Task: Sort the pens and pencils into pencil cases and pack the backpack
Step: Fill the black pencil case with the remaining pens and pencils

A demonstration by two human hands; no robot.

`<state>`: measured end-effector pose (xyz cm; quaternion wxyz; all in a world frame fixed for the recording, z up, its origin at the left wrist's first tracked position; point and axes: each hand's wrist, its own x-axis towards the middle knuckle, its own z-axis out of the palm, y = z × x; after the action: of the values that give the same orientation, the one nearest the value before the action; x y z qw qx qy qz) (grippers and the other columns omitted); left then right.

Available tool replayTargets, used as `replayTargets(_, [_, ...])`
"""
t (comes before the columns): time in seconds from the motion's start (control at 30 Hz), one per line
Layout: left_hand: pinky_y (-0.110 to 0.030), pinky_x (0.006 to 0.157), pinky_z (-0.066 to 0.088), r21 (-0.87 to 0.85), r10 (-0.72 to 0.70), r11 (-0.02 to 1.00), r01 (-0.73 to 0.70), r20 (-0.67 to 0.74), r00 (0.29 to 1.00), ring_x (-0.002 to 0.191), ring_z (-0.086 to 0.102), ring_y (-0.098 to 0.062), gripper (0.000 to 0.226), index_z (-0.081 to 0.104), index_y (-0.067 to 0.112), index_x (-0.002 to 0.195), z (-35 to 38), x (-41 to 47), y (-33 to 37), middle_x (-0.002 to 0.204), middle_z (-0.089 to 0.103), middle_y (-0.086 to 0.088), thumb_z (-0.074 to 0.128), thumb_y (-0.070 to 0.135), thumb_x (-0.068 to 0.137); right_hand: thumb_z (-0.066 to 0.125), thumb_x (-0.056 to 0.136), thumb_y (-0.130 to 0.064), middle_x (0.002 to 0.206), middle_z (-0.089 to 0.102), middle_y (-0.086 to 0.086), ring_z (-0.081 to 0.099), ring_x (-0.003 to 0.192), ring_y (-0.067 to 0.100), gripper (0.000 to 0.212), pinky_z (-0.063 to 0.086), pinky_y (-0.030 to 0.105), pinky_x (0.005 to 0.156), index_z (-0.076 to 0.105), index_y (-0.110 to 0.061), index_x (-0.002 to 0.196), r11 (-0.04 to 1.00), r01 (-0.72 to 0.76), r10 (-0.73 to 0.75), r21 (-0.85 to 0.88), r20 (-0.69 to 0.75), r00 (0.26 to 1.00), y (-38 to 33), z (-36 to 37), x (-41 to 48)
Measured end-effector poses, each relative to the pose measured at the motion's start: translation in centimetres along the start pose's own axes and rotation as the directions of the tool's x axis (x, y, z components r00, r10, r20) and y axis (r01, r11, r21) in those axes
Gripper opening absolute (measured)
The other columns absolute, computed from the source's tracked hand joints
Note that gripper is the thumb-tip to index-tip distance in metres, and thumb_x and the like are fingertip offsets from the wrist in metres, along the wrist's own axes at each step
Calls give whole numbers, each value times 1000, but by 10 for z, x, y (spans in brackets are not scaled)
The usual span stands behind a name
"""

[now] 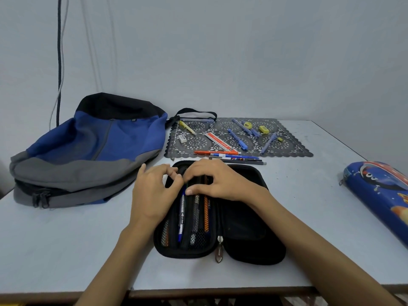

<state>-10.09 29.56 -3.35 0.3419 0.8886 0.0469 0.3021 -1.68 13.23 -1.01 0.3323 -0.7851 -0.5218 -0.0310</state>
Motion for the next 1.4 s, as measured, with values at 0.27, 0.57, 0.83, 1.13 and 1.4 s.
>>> replayTargets(0.27, [-21,98,40,-227,-77,966,124,206,976,111,57,7,25,69,33,79,-10,-3,-10,115,67,20,57,55,76,75,82,-19,102,70,0,61,100,12,17,46,35,91,76,-12,98,997,33,-31,63,-25,999,0,-6,-1])
replayTargets(0.57, [-21,99,31,-187,-54,974,129,360,931,129,41,4,36,56,33,101,-11,-17,-5,145,46,11,54,59,76,72,85,-21,105,65,-1,57,105,13,12,45,40,92,74,-17,96,999,25,-25,-37,-14,1000,2,-6,0])
replayTargets(0.83, [-38,122,5,207,11,972,-109,427,904,149,2,-8,63,18,24,154,3,-2,31,162,11,7,32,53,99,64,91,-20,131,55,-4,47,123,9,33,32,23,101,62,-24,124,867,-491,487,81,-344,803,22,-51,-45])
replayTargets(1.13, [-29,121,-6,326,-28,920,-217,609,792,148,-11,-5,60,3,19,155,7,7,26,163,-3,6,26,41,104,55,96,-17,143,46,3,41,133,16,41,26,18,102,54,-12,136,775,-613,626,151,-310,715,24,-16,-61])
replayTargets(1.4, [-25,119,-7,318,-29,928,-193,578,815,147,-10,-2,60,4,21,155,-8,2,9,162,-2,9,28,41,104,55,96,-19,144,44,3,40,133,15,45,25,14,98,51,-9,139,785,-601,617,150,-283,735,17,-2,-49])
